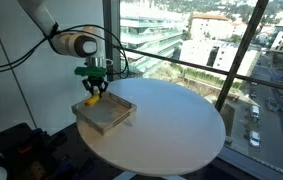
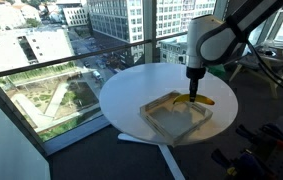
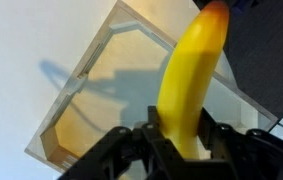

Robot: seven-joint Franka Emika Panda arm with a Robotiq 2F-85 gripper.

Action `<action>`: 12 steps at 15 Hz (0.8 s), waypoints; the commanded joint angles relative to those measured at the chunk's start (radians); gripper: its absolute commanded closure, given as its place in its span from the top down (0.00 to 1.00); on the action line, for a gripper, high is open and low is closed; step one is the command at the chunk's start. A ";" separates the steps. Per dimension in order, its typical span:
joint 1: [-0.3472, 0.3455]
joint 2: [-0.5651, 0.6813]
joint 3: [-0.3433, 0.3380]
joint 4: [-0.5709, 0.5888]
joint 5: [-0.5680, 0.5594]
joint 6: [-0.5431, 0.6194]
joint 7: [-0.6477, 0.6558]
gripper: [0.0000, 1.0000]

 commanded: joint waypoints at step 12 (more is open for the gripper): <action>-0.010 -0.141 -0.065 -0.070 0.025 -0.021 0.147 0.16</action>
